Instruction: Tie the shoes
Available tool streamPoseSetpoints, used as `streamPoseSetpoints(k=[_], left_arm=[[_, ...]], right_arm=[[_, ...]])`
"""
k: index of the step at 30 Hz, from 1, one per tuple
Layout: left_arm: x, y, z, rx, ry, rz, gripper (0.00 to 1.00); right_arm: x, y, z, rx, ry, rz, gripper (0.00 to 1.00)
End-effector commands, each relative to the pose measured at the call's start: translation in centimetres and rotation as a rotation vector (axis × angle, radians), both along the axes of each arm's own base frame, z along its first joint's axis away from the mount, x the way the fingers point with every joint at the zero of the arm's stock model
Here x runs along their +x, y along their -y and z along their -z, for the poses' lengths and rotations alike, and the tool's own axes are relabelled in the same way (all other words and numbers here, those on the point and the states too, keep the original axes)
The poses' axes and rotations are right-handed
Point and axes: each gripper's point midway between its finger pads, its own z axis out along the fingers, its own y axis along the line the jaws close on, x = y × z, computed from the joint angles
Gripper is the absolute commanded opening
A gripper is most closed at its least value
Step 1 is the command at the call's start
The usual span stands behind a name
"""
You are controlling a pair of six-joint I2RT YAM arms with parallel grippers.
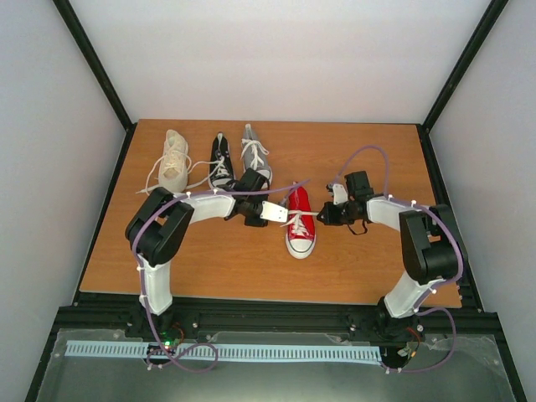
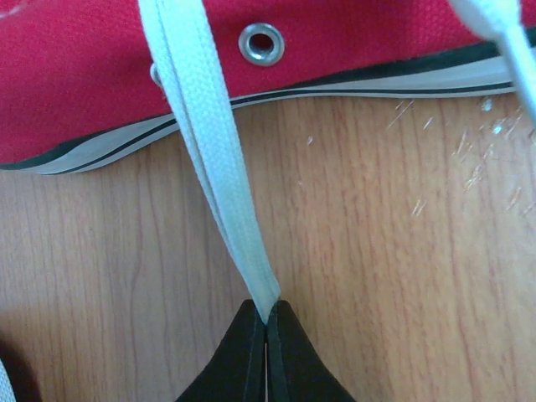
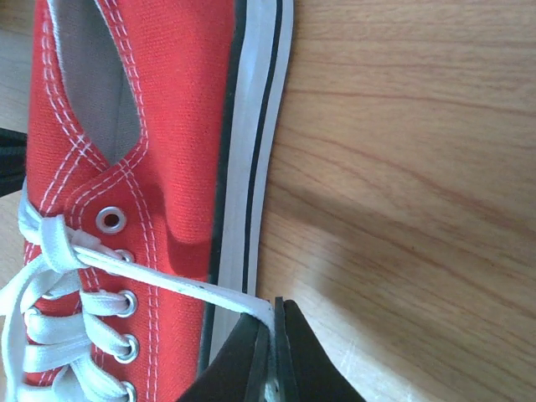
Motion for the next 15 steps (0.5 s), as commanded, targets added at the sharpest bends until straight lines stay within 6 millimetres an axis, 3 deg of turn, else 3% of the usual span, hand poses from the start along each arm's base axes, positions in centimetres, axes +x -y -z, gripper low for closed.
streamPoseSetpoints(k=[1, 12, 13, 14, 15], left_arm=[[-0.3, -2.0, 2.4, 0.070, -0.034, 0.004, 0.01], [-0.1, -1.6, 2.5, 0.066, -0.046, 0.013, 0.01], [-0.2, -1.4, 2.2, 0.056, -0.044, 0.018, 0.01], [-0.3, -1.1, 1.7, 0.044, -0.039, 0.027, 0.01], [-0.5, -0.8, 1.2, 0.031, -0.031, 0.035, 0.17]], right_arm=[[-0.2, 1.2, 1.8, -0.009, -0.044, 0.038, 0.03], [-0.8, 0.4, 1.7, 0.038, -0.044, -0.003, 0.03], [-0.9, -0.1, 1.1, 0.069, -0.037, -0.029, 0.05], [-0.8, -0.4, 0.5, 0.086, -0.022, -0.044, 0.13], [-0.7, -0.5, -0.2, 0.092, -0.001, -0.052, 0.23]])
